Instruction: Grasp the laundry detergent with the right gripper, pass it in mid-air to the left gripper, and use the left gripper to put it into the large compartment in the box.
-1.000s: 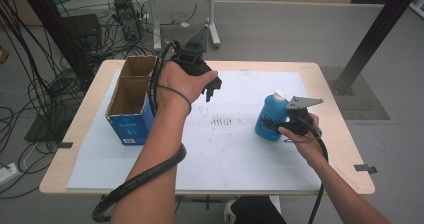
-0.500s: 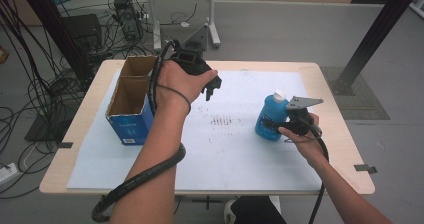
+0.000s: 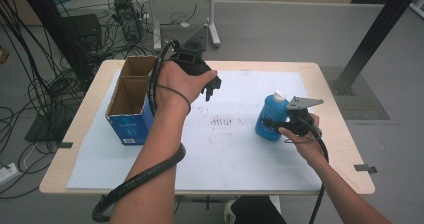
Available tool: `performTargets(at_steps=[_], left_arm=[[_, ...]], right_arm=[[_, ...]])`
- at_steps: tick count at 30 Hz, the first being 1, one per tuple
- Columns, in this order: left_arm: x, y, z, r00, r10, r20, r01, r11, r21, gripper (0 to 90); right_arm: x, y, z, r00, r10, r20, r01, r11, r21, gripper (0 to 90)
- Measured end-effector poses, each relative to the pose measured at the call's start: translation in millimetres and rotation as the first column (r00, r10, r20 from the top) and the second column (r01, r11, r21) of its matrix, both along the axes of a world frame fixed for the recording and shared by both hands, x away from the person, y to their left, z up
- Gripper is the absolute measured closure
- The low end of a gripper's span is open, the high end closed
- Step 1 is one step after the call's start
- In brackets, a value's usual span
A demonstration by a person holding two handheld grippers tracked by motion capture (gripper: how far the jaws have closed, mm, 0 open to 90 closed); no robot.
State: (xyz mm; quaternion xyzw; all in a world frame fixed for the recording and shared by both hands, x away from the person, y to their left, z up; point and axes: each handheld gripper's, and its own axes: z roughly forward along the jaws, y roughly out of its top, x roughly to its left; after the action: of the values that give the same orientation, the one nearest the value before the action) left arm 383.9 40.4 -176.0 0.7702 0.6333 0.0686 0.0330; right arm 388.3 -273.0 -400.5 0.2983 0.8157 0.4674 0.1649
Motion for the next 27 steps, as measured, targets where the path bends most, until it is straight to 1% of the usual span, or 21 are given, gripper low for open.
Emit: performTargets(at_steps=[10,27], left_arm=[[-0.7,-0.8,2.7,1.0000,-0.001,0.002,0.001,1.0000,0.003,6.0],[-1.2,0.7,2.6,1.0000,-0.001,0.002,0.001,1.0000,0.002,5.9]], right_arm=[[-0.3,-0.6,-0.4,1.0000,0.000,0.006,0.000,1.0000,0.002,45.0],[-0.5,-0.9,-0.7,1.0000,-0.001,0.006,0.001,1.0000,0.006,45.1]])
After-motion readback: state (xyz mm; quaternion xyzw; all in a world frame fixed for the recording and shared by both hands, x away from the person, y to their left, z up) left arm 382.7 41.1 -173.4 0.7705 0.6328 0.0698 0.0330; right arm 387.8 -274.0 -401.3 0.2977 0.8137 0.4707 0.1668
